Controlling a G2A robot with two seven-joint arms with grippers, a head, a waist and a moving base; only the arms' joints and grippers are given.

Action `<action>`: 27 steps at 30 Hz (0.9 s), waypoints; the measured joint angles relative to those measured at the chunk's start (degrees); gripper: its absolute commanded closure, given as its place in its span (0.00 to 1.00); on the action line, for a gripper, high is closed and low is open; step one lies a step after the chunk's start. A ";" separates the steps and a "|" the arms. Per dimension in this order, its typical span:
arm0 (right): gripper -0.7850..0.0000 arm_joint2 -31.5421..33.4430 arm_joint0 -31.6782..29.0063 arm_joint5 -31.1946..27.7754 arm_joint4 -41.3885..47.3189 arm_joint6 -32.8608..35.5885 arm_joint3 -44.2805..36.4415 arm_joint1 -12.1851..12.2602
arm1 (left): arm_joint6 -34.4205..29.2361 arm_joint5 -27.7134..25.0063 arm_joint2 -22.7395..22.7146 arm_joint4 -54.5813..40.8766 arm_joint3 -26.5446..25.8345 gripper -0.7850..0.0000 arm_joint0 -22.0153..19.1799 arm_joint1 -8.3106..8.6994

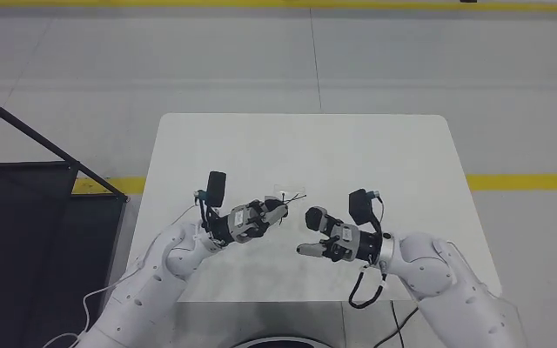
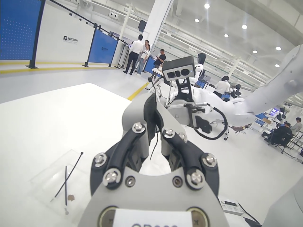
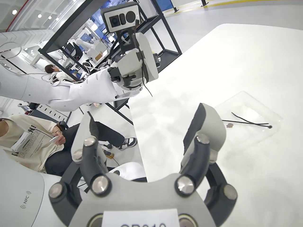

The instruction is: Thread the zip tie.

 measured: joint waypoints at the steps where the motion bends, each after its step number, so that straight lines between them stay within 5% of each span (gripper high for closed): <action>1: 0.30 -0.73 0.50 -0.14 -0.27 -0.45 0.51 -0.21 | 0.01 -0.09 0.08 0.02 -0.01 1.00 0.00 -0.06; 11: 0.46 -4.35 2.06 -1.00 -6.44 -9.45 3.07 -1.93 | -0.35 -0.97 0.68 -1.39 0.50 1.00 -0.32 -0.63; 24: 0.60 -5.32 2.29 -0.41 -8.63 -10.95 2.87 -2.71 | -1.04 -0.97 0.58 -1.90 0.65 1.00 -0.27 -0.87; 27: 0.75 -5.40 2.44 -0.37 -8.80 -10.94 2.85 -2.84 | -1.10 -0.97 0.50 -1.90 0.70 1.00 -0.24 -0.90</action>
